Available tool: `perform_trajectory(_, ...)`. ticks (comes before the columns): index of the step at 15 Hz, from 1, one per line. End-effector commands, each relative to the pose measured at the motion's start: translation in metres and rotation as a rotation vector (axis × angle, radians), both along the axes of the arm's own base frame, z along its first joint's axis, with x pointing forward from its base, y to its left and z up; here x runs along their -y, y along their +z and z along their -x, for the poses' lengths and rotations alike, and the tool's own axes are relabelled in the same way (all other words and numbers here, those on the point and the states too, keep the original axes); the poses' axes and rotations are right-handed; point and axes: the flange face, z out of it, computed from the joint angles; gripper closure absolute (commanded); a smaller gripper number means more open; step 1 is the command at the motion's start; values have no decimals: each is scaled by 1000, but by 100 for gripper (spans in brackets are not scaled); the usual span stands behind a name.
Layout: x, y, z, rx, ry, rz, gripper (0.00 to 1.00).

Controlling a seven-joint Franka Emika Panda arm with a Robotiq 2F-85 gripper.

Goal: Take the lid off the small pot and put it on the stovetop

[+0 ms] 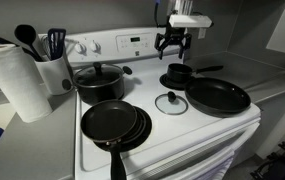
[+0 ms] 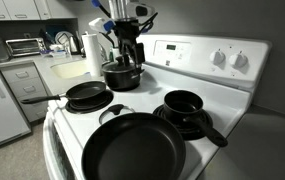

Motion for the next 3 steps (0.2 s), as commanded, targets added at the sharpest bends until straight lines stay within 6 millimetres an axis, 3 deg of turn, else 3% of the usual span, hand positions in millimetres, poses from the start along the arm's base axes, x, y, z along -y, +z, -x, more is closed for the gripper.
perform_trajectory(1, 14, 39, -8, -19, 16, 34, 0)
perform_trajectory(3, 17, 59, -7, -27, 16, 37, 0)
